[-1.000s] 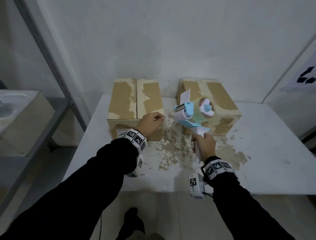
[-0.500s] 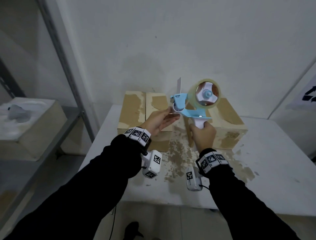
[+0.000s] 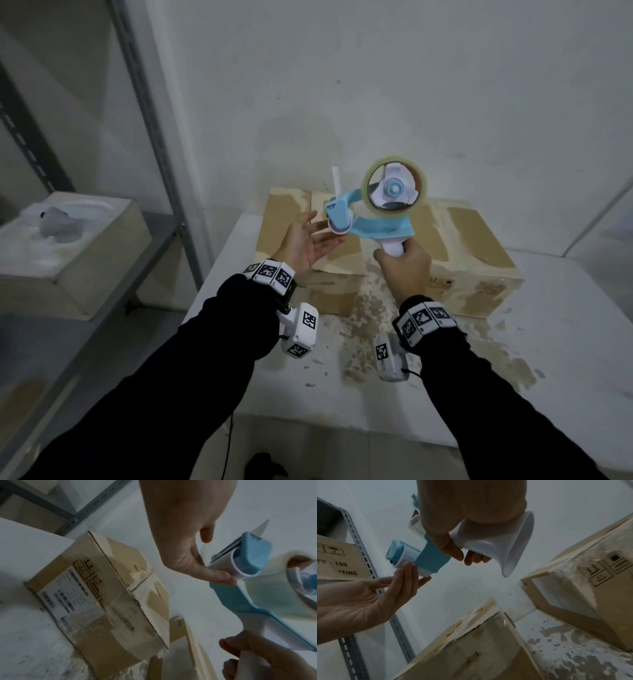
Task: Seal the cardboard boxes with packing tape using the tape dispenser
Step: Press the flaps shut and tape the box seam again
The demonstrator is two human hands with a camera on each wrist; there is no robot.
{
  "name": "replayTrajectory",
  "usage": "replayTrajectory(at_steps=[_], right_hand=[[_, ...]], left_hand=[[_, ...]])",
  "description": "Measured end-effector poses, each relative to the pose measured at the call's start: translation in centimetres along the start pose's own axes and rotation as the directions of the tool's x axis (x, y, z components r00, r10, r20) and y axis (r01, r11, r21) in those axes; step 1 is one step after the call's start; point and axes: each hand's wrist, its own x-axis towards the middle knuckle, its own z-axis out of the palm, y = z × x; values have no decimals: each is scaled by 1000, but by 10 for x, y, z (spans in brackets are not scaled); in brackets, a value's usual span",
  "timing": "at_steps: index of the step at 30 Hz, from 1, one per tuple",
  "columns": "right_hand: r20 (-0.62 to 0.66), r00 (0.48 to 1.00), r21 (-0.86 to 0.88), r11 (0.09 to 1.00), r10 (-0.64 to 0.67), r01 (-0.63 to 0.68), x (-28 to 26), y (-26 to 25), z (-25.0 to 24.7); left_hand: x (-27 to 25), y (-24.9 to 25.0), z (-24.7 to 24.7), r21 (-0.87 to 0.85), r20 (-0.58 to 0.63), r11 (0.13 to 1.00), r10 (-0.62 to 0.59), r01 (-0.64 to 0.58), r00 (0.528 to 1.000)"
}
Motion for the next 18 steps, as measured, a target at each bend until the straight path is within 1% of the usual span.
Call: replayTrajectory(at_steps=[3,5,8,12,15,18], right_hand=[[46,999,14,1000,24,-24,5,-7,12],[87,995,63,996,50,-56,10,-12,18],[142,987,30,997,71,-76,25,-17,39],[157,980,98,985,125,-141,50,-16,77],[195,966,155,967,170,-201,68,-22,100],[231,958,229,947,170,-224,90,-35,118]], left_hand=[[12,8,-11,59,-25,998,28,-26,999],[22,15,-20,82,-40,996,26,-23,999],[39,28,-33,166,-68,986,11,0,998],[69,48,-48,353,-137,933,-15,63,990],[94,69,-55,404,-177,913,18,56,984],[118,91,-59,467,-196,883,46,52,980]])
